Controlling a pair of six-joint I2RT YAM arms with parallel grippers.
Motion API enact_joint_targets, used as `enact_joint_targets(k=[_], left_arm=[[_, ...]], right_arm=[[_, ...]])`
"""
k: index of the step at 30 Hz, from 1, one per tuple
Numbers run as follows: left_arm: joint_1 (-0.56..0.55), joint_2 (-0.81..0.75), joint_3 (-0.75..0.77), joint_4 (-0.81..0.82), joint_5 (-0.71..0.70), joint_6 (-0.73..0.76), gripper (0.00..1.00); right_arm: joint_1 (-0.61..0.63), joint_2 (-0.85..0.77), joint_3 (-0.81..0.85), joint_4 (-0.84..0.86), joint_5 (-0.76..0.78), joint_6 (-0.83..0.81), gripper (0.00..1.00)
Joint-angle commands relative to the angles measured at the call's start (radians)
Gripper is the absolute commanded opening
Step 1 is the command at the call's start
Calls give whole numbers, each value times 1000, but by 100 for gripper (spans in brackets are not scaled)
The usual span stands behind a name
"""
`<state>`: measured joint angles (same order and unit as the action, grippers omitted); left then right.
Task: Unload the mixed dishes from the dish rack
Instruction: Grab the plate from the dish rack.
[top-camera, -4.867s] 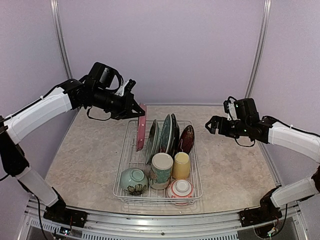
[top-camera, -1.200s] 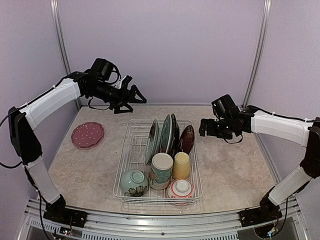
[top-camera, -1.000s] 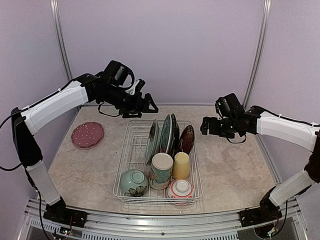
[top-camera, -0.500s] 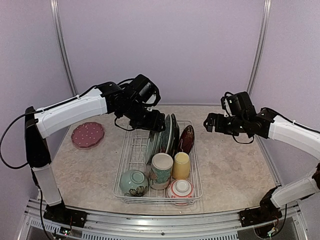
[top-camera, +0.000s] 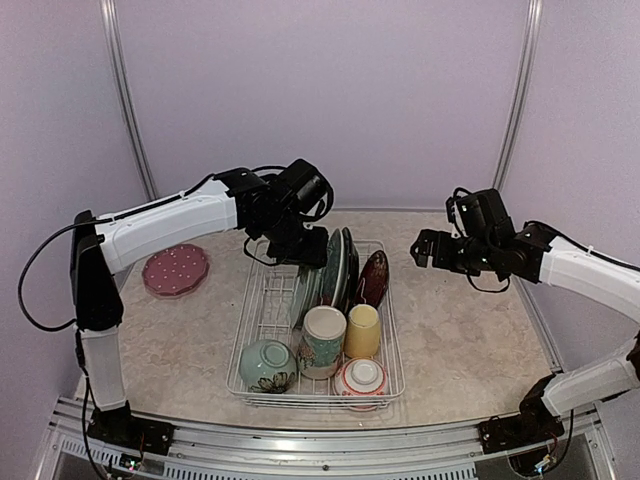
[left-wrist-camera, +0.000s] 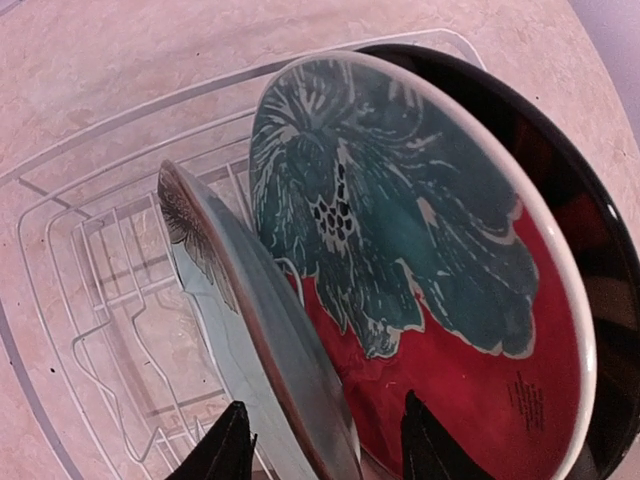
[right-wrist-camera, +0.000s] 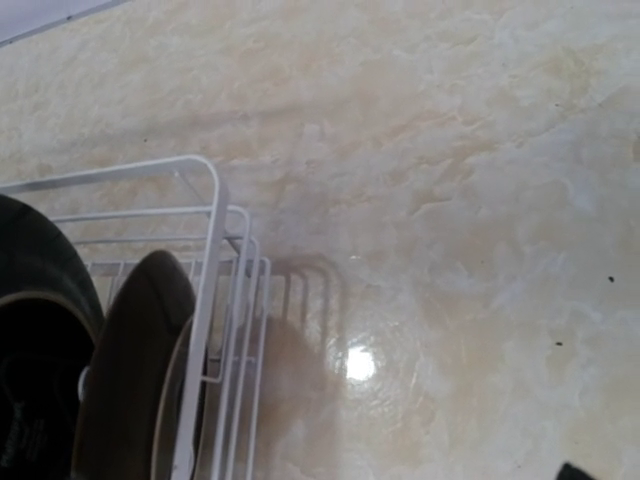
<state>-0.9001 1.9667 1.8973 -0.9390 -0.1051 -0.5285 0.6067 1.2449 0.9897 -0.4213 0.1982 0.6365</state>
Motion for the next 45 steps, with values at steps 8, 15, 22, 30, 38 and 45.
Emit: enact_joint_targets(k=[8, 15, 22, 30, 38, 45], left_arm=[[-6, 10, 10, -49, -21, -96, 36], [-6, 36, 71, -95, 24, -107, 25], [-6, 80, 132, -154, 53, -120, 12], [4, 89, 160, -160, 112, -158, 4], [9, 129, 193, -196, 123, -159, 13], [9, 134, 192, -200, 124, -153, 6]], right_arm=[[8, -48, -75, 33, 18, 53, 100], [8, -49, -109, 81, 9, 72, 100], [8, -55, -115, 92, 7, 56, 100], [7, -89, -140, 106, 21, 39, 100], [8, -103, -152, 120, 16, 33, 100], [8, -111, -161, 123, 15, 38, 100]])
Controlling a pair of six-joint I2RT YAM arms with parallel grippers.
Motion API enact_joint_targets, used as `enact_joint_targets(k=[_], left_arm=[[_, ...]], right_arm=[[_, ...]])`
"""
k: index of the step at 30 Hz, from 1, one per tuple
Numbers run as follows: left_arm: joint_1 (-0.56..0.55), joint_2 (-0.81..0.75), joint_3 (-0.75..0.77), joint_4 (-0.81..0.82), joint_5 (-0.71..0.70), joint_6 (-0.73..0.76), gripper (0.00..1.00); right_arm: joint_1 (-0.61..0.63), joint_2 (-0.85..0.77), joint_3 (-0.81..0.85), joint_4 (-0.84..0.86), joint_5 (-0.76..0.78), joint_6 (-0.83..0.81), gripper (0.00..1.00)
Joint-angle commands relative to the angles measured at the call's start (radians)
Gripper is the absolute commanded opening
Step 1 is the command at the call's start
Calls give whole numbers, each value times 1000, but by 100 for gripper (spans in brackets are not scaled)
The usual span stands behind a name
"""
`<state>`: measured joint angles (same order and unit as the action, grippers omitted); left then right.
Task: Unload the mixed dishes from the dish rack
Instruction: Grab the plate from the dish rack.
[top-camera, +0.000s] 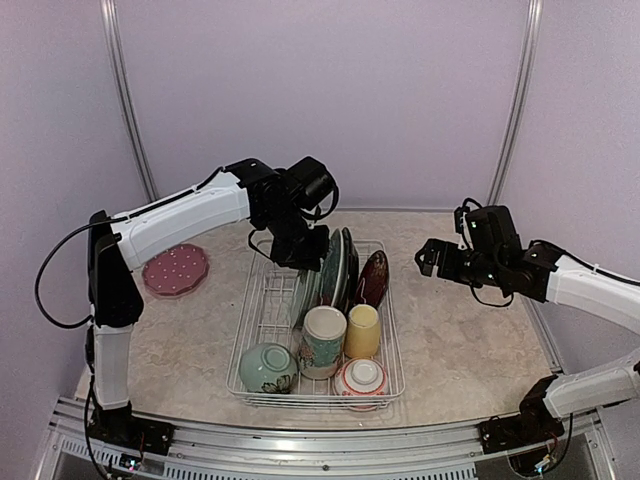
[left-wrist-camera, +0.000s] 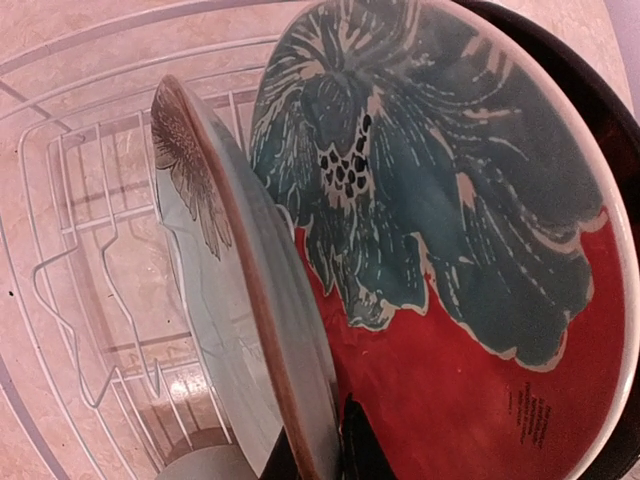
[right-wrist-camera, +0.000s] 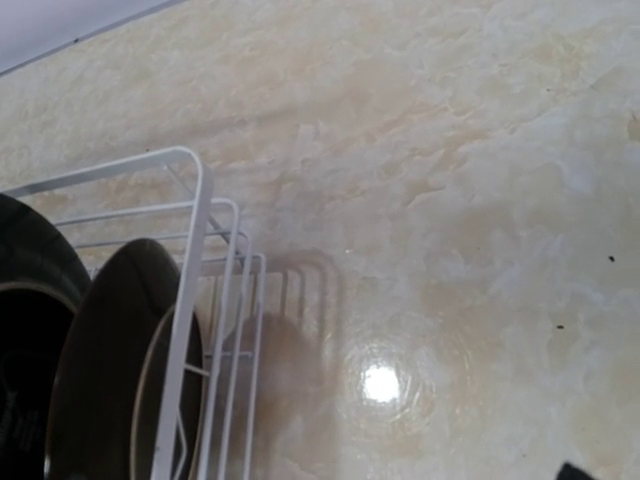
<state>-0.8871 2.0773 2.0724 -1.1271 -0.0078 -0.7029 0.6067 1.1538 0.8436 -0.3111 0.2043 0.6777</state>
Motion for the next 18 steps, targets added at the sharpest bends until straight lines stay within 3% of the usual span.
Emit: enact_joint_targets(k=[1, 4, 18], left_arm=[[-4, 22, 17, -12, 28, 23, 4], [-4, 12, 24, -17, 28, 26, 0], [30, -105, 38, -35, 115, 26, 0]], right_arm=[[8, -20, -15, 13, 8, -3, 100], [8, -17, -12, 16, 5, -1, 100], [8, -3, -1, 9, 1, 3, 100]])
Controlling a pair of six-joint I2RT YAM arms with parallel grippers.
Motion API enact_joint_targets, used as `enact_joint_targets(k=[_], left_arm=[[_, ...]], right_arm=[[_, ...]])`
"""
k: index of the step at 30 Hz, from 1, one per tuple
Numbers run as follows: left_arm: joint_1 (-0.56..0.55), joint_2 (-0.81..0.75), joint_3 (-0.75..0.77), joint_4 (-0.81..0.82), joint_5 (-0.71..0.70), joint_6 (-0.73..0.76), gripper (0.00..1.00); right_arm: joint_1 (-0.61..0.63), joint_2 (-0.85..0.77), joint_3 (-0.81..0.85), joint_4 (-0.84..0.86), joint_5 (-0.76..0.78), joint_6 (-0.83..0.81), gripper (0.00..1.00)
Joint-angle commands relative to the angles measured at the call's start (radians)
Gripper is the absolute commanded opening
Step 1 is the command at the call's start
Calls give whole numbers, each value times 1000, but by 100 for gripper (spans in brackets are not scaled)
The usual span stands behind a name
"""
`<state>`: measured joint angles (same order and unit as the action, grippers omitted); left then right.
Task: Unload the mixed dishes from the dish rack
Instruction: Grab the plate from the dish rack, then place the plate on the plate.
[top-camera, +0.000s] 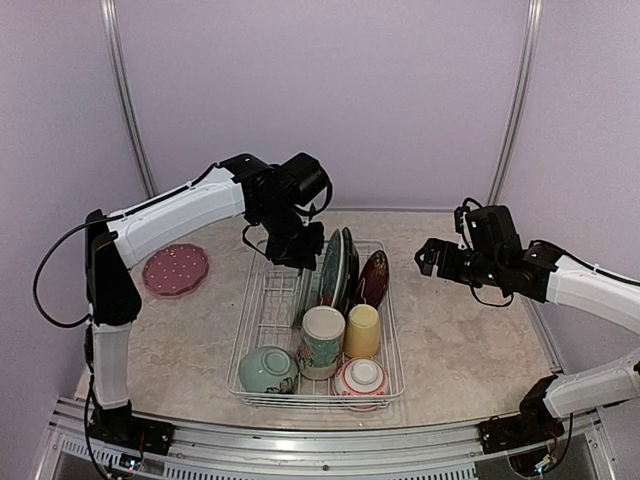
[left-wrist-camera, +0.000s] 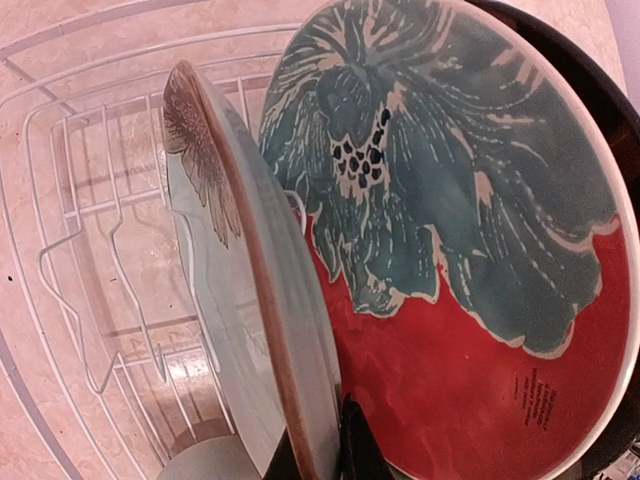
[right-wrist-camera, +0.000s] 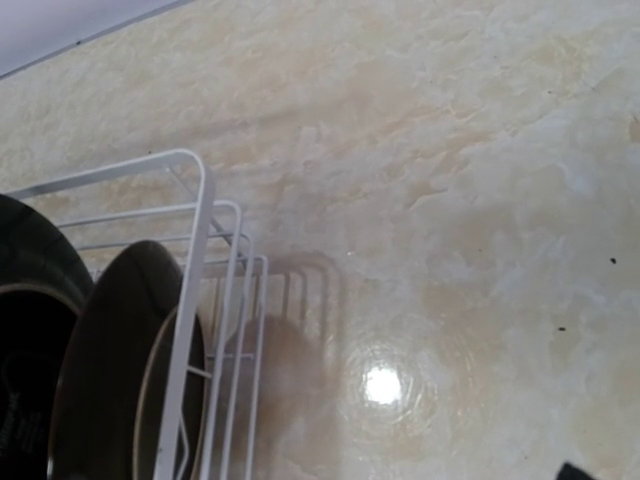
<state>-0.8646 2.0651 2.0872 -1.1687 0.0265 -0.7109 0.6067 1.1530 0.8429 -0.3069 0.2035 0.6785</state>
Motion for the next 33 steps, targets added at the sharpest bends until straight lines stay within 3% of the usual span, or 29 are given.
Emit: enact_joint_targets(k=[1, 13, 19, 23, 28, 33], left_arm=[[12, -103, 21, 8, 94, 34, 0], [51, -246, 15, -10, 171, 60, 0], [96, -390, -8, -12, 184, 120, 0], [141, -489, -20, -32, 74, 198, 0], [207, -554, -46, -110, -204, 267, 0], [350, -548, -156, -136, -353, 290, 0]], right_arm=[[7, -1, 1, 5, 1, 3, 100], [8, 8, 12, 6, -8, -1, 100], [8, 21, 13, 5, -13, -7, 100], [8, 25, 12, 6, -16, -12, 100], [8, 25, 7, 4, -7, -21, 100], [7, 27, 5, -4, 1, -25, 100]])
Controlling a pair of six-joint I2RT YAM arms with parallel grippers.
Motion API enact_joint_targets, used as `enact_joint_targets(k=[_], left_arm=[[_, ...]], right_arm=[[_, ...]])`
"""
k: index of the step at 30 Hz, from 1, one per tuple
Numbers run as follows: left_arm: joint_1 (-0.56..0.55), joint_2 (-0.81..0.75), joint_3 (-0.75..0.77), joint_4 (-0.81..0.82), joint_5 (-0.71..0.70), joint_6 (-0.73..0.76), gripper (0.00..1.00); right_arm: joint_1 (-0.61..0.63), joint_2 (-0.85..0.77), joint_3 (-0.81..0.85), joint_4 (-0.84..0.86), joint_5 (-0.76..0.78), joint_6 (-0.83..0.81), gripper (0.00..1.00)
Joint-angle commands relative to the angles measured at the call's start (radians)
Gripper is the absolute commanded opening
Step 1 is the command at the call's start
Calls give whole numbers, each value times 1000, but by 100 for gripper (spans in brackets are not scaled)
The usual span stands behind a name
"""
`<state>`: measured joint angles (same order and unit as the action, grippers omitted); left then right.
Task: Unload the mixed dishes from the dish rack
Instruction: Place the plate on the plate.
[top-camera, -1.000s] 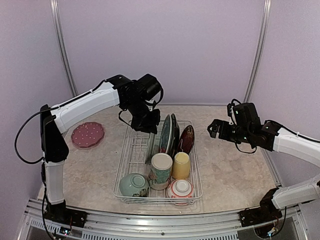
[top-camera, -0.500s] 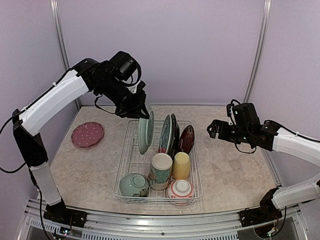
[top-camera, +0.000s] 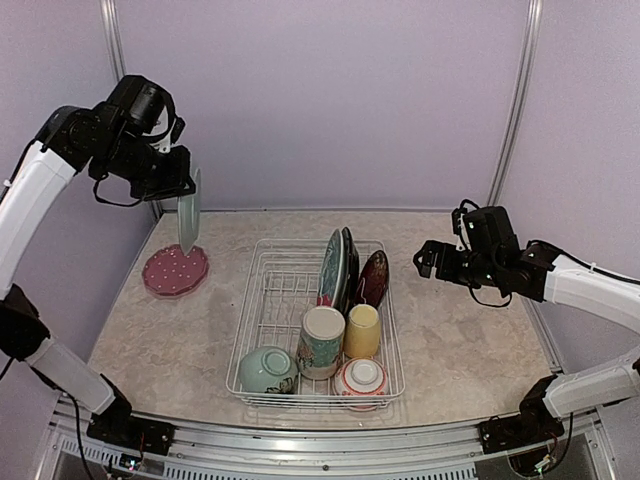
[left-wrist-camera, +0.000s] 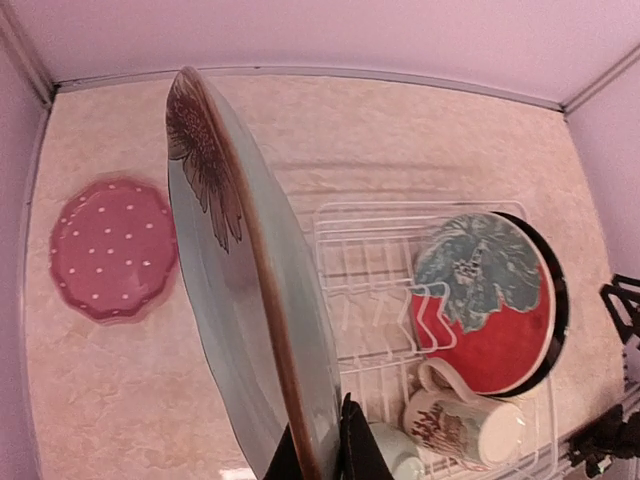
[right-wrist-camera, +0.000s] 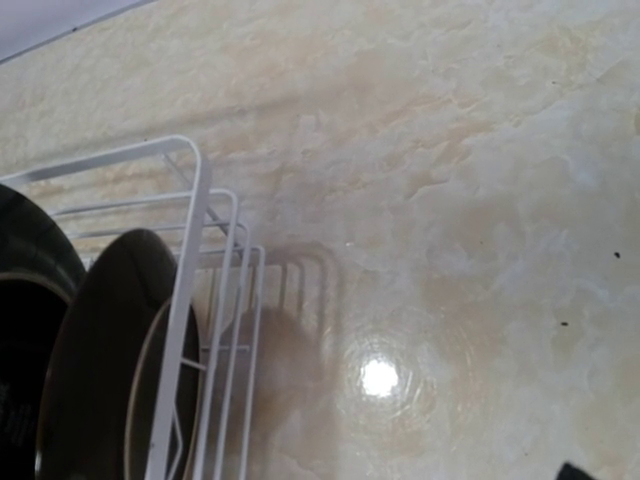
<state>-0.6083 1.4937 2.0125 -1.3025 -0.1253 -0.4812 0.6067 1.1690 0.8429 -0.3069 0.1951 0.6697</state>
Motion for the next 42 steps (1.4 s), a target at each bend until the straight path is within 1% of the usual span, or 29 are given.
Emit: enact_joint_targets(k=[1, 3, 6, 12, 16, 19, 35, 40, 41, 42], left_arm=[[119, 30, -102, -1, -227, 67, 0], [153, 55, -143, 8, -294, 85, 0], [186, 131, -159, 31, -397, 118, 0], [224, 335, -108, 52, -448, 172, 0], [229, 468, -60, 3, -513, 179, 0], [234, 553, -55, -7, -536, 182, 0], [261, 732, -70, 36, -636, 187, 0], [271, 775, -63, 41, -629, 182, 0], [270, 784, -57, 37, -620, 180, 1], [270, 787, -53, 35, -612, 178, 3]], right_arm=[[8, 11, 5, -4, 11, -16, 100], [8, 12, 7, -9, 16, -18, 100], [8, 14, 7, -8, 23, -18, 100], [8, 27, 7, -5, 22, -15, 100], [8, 27, 3, -3, 26, -12, 100], [8, 26, -1, 0, 23, -12, 100], [7, 66, 10, 17, 0, -6, 100], [7, 85, 30, 7, -3, -7, 100], [8, 86, 32, 4, -4, -9, 100], [8, 86, 34, 5, -4, -9, 100]])
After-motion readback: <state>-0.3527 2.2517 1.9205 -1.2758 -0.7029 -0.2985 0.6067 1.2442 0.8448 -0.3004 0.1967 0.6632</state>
